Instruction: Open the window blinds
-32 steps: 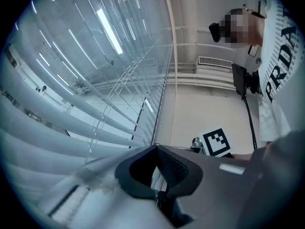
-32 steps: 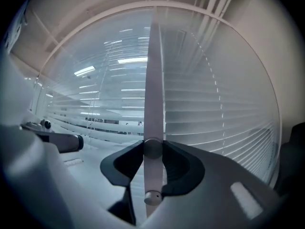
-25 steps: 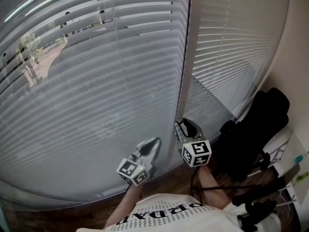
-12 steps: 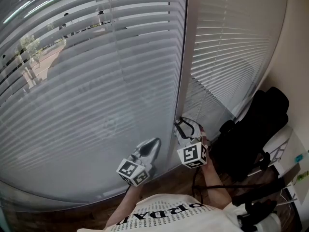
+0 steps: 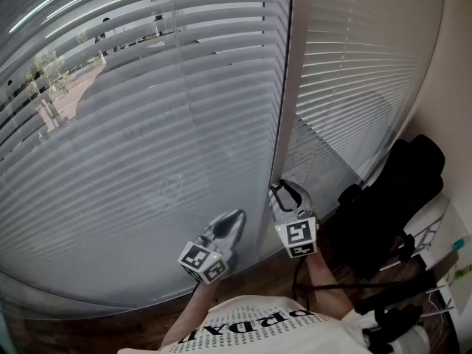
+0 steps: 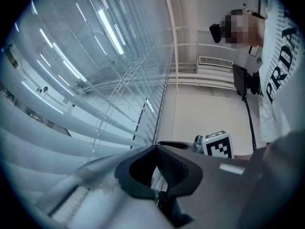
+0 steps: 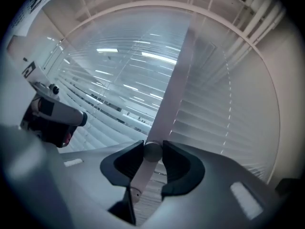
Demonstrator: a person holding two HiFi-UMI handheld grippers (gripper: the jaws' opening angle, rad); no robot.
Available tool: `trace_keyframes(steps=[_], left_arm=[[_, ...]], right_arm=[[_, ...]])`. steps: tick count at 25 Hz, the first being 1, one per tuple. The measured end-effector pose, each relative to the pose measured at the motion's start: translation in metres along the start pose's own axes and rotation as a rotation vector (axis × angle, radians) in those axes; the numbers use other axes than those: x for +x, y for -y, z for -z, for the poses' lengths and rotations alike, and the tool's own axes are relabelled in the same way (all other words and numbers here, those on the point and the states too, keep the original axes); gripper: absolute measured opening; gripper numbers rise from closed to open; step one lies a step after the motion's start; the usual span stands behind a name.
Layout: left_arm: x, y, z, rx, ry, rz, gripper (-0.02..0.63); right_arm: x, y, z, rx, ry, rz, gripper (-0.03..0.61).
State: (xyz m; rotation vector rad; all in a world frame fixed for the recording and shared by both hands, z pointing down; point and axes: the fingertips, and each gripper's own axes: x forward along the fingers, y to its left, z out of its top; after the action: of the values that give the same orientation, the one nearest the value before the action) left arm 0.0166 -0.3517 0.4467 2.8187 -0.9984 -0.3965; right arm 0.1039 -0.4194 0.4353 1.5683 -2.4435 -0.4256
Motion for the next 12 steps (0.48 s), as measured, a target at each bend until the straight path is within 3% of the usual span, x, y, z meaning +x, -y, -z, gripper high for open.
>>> trace_keyframes(steps=[12], left_arm=[[0.0007,0.0017,0.0023,-0.008,-0.004,0.006,-0.002]], right_arm=[[0.0001,0.0095,0.0041,0.430,0.039,-0.008,0.133]])
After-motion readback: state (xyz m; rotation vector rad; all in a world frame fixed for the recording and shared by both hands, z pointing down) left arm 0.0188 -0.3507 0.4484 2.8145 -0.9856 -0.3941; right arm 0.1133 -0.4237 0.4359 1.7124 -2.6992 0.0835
